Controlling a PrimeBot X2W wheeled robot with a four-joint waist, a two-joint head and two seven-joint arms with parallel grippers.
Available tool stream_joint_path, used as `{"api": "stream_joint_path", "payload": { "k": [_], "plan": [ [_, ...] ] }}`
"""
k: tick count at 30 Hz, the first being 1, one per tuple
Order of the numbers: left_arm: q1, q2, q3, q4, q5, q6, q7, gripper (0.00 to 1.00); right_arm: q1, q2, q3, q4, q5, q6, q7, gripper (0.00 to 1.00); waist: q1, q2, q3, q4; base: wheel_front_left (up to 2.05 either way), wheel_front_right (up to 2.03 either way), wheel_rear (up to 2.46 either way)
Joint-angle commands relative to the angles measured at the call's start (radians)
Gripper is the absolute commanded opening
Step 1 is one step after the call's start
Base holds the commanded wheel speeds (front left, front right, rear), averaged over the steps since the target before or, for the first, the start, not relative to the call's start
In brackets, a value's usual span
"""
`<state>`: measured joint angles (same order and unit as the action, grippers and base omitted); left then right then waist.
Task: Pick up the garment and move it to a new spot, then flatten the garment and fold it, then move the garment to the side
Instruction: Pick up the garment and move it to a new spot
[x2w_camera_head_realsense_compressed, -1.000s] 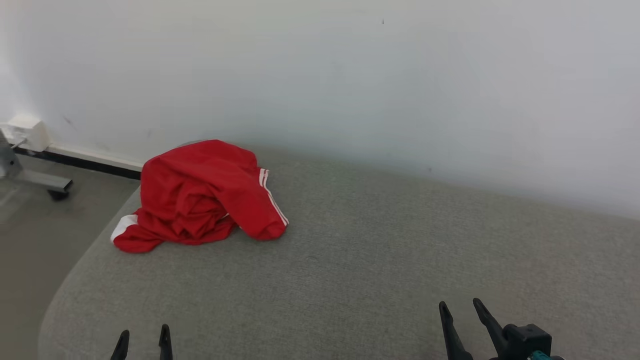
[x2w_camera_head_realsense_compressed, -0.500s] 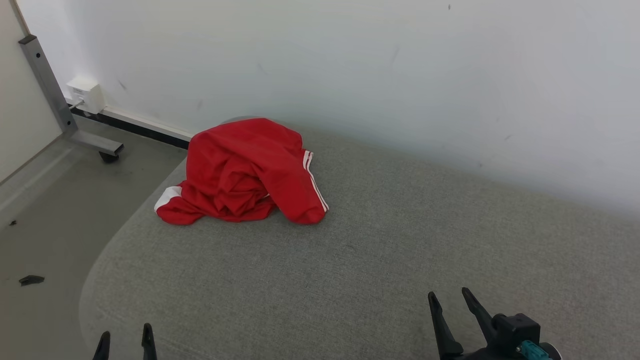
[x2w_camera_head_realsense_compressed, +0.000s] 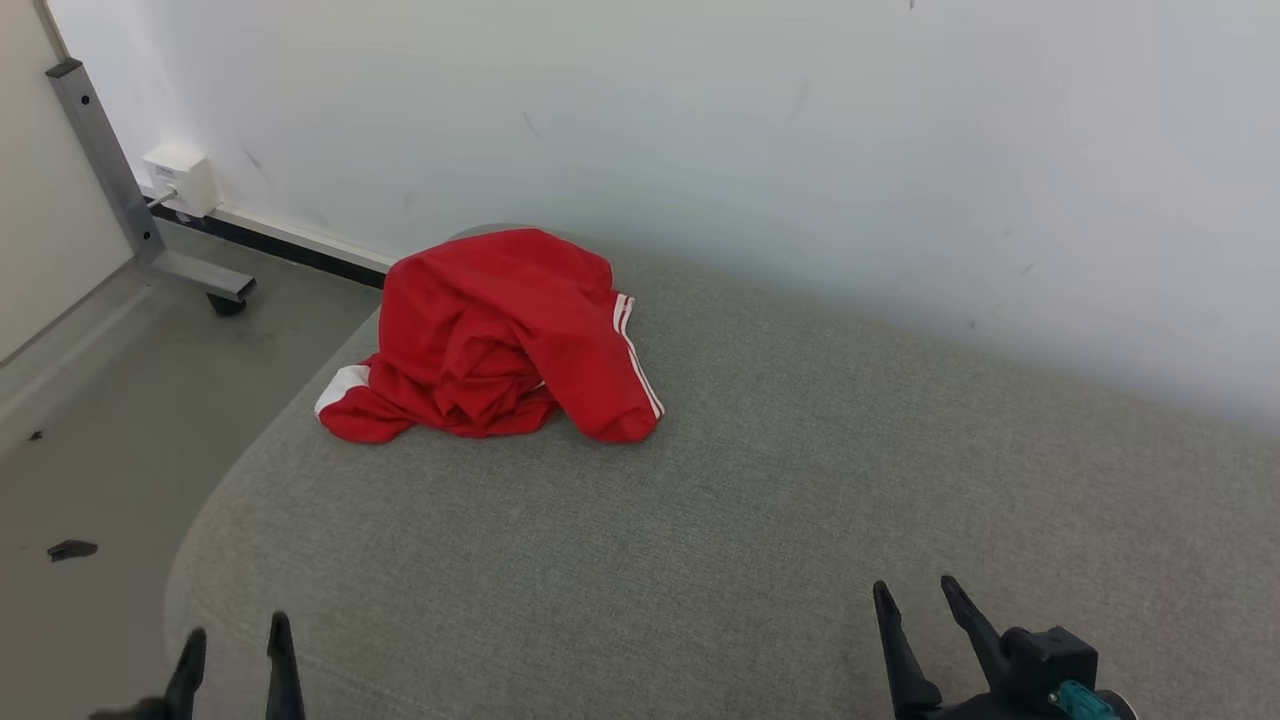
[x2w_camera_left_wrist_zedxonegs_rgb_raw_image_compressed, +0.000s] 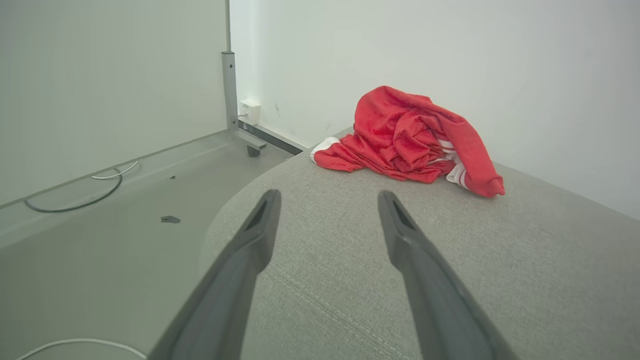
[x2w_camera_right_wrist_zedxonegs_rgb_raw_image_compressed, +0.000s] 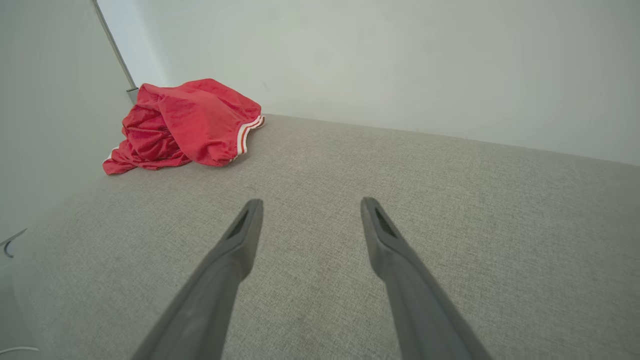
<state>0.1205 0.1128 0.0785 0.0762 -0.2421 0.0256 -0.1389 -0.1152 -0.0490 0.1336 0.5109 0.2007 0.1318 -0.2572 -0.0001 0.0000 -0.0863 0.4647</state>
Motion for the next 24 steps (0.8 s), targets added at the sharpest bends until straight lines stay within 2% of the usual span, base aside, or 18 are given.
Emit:
{"api": "stream_joint_path", "payload": {
  "k": [1,5,10,12,21,24],
  "plan": [
    [-0.048,0.011,-0.003,0.005,-0.009,-0.008,0.016,1.0,0.014,-0.002,-0.01,-0.002,-0.006,-0.002,-0.007,1.0,0.0001,0.0,0.005,0.003,0.0,0.0,0.0],
    [-0.172,0.03,-0.003,0.063,-0.058,-0.038,0.095,1.0,0.011,-0.002,-0.025,-0.02,-0.021,-0.002,-0.007,1.0,0.0001,0.0,0.034,-0.013,0.0,0.0,0.0],
    [-0.359,0.061,0.044,0.172,-0.167,-0.077,0.172,1.0,-0.045,-0.003,-0.017,-0.066,-0.061,-0.002,0.011,1.0,0.0001,0.0,0.139,-0.091,0.0,0.0,0.0],
    [-0.4,0.078,0.048,0.195,-0.167,-0.083,0.184,1.0,-0.057,-0.003,-0.017,-0.076,-0.068,-0.002,0.017,1.0,0.0001,0.0,0.164,-0.106,0.0,0.0,0.0],
    [-0.645,0.218,0.108,0.35,-0.249,-0.115,0.291,1.0,-0.148,-0.003,-0.004,-0.166,-0.115,-0.002,0.041,1.0,0.0001,0.0,0.374,-0.23,0.0,0.0,0.0],
    [-0.7,0.244,0.141,0.365,-0.301,-0.112,0.353,1.0,-0.171,-0.003,0.009,-0.18,-0.12,-0.002,0.041,1.0,0.0001,0.0,0.425,-0.269,0.0,0.0,0.0]
  ]
}}
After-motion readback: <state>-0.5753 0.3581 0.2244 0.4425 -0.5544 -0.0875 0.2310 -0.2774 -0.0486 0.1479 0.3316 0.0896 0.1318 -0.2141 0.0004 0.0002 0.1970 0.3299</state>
